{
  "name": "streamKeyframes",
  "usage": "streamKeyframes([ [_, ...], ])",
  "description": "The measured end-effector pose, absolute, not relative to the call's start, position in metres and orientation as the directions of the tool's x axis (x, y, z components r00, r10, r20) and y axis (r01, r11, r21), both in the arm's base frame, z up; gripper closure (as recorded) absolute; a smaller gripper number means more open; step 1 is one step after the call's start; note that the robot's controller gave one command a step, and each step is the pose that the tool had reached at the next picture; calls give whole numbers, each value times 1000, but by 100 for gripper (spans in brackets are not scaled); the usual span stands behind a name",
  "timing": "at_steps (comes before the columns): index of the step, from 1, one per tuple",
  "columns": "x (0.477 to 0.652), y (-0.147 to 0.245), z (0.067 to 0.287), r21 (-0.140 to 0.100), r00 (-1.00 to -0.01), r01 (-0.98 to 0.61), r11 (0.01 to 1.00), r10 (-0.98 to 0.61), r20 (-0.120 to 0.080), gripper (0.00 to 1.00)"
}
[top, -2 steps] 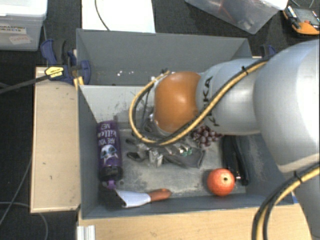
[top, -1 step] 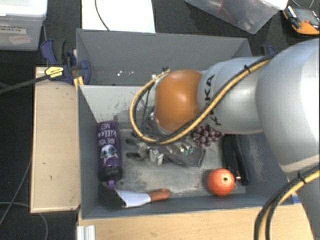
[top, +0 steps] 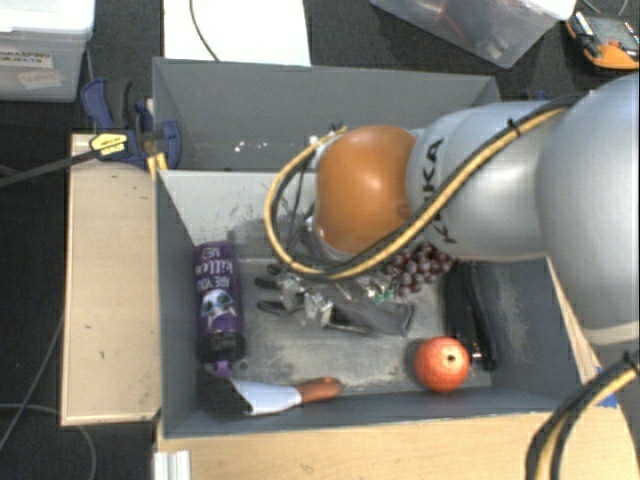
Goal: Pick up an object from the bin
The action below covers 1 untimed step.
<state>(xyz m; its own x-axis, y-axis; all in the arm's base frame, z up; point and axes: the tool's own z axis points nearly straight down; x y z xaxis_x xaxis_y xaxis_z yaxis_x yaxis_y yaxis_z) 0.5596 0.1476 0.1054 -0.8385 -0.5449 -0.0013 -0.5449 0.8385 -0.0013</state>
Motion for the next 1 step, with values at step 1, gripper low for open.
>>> streamKeyframes([
  [1, 562, 148, 136, -4, -840, -543, 840, -543, -11, 100],
])
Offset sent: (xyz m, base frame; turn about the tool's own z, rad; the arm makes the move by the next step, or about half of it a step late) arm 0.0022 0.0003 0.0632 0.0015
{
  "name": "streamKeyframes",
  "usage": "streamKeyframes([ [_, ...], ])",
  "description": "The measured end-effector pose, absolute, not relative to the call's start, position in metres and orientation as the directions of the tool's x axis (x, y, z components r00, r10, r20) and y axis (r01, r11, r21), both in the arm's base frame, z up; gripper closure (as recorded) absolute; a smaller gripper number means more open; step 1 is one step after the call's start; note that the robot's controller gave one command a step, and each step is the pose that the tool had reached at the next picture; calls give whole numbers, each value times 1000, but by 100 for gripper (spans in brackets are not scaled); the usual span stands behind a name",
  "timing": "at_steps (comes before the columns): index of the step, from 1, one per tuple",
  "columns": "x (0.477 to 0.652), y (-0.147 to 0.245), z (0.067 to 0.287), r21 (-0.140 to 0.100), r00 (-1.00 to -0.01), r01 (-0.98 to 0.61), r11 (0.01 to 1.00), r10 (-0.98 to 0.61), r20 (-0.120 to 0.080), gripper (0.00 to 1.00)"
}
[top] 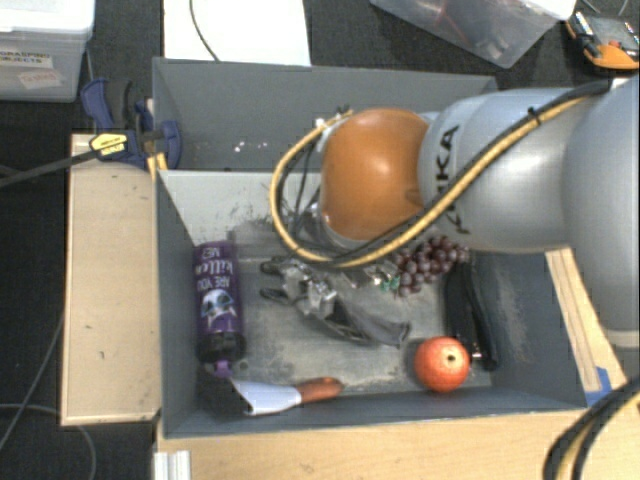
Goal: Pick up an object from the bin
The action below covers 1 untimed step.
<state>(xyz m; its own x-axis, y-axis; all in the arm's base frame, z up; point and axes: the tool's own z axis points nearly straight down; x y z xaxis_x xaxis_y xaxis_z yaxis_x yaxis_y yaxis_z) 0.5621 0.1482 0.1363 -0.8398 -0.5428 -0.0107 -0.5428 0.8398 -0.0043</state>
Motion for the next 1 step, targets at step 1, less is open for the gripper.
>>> streamKeyframes([
  [1, 562, 148, 155, -4, -841, -541, 841, -541, -10, 100],
])
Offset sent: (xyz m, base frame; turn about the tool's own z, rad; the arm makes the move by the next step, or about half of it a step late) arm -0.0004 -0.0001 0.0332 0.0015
